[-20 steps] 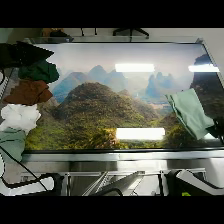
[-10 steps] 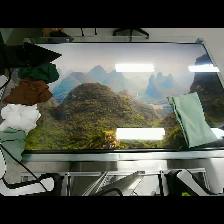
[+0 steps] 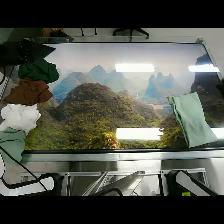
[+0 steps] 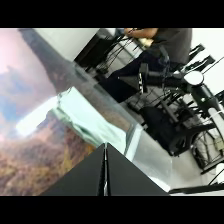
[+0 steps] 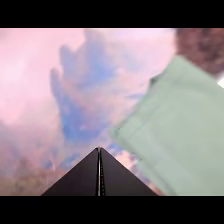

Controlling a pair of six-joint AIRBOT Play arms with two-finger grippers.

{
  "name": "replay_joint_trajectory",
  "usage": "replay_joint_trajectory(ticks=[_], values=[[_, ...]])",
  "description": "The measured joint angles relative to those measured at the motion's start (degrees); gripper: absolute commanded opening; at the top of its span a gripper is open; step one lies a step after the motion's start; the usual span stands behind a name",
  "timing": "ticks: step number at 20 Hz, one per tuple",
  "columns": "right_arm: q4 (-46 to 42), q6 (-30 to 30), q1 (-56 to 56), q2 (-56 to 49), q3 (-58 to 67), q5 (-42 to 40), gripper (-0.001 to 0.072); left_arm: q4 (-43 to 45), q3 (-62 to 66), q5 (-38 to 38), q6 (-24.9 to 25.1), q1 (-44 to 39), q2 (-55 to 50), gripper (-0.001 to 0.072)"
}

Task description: Fold the shirts.

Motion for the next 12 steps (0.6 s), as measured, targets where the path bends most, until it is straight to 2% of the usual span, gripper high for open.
replay_joint_trajectory(ticks=[3,7,12], values=[[-2.23,0.55,19.02,-0.22,-7.17,-1.22,0.0023,5.77,-9.62,1.64,-0.96,-2.99,5.31,0.0008],[-3.91,3.52,39.63,-0.37,-18.78,-5.77,0.0024,14.49,-30.62,8.07,-2.05,-7.69,17.44,0.0009],[-3.91,4.61,48.50,-0.31,-23.76,-8.81,0.0024,22.23,-50.12,14.21,-4.63,-11.30,30.40,0.0011]])
